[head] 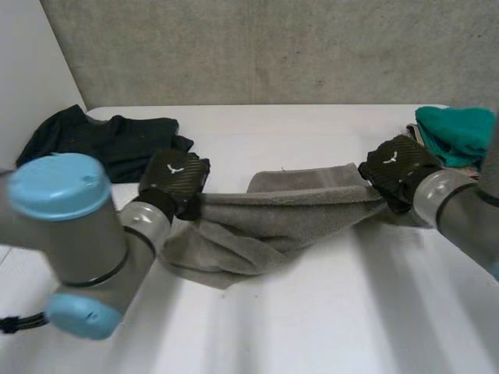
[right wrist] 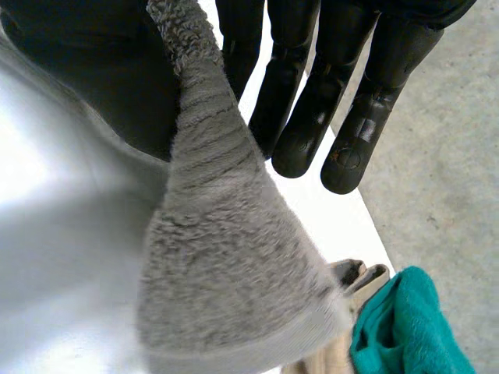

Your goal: Fold the laundry.

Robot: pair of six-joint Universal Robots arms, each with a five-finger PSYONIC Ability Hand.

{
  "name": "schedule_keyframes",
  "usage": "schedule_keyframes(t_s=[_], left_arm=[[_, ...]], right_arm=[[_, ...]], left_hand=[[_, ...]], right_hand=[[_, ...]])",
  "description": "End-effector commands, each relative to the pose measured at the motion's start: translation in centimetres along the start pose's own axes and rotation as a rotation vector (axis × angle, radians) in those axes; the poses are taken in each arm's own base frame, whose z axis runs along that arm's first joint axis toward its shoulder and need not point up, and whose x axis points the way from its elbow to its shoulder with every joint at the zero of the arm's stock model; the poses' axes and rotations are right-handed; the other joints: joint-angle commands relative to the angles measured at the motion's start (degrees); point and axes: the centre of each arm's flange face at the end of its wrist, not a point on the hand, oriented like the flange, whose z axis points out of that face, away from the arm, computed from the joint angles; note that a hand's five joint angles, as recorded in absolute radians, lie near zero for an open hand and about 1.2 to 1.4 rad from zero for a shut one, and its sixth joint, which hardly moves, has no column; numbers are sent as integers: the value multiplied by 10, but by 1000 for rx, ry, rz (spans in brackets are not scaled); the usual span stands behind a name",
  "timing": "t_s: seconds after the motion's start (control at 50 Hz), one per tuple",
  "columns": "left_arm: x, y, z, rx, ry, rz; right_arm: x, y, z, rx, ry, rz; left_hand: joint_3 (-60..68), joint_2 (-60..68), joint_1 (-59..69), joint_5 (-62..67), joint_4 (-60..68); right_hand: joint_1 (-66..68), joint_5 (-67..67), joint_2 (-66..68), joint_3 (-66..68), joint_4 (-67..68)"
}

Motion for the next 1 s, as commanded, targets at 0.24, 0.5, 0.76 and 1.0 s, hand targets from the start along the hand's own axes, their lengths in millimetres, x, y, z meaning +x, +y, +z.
schedule_keyframes(t_s=[0.24, 0.5, 0.76, 1.0], left_arm=[[-88, -177, 78, 857, -450, 201], [-53, -93, 27, 569, -331, 207], [25, 50, -30, -12, -18, 235], [31, 45, -71, -195, 39, 247]], right_arm=[[126, -104, 70, 722, 960, -145], [59, -73, 66, 557, 677, -98], [-63, 43, 43, 59, 102, -41], [-74, 65, 14, -12, 48, 77]], left_hand=[[117, 114, 152, 143, 112], [117, 114, 152, 143, 112], [117, 114, 152, 143, 112], [117, 114, 152, 143, 112]], right_hand=[[236, 131, 127, 123, 120], [236, 131, 127, 123, 120], [236, 131, 127, 123, 120], [236, 131, 127, 123, 120]])
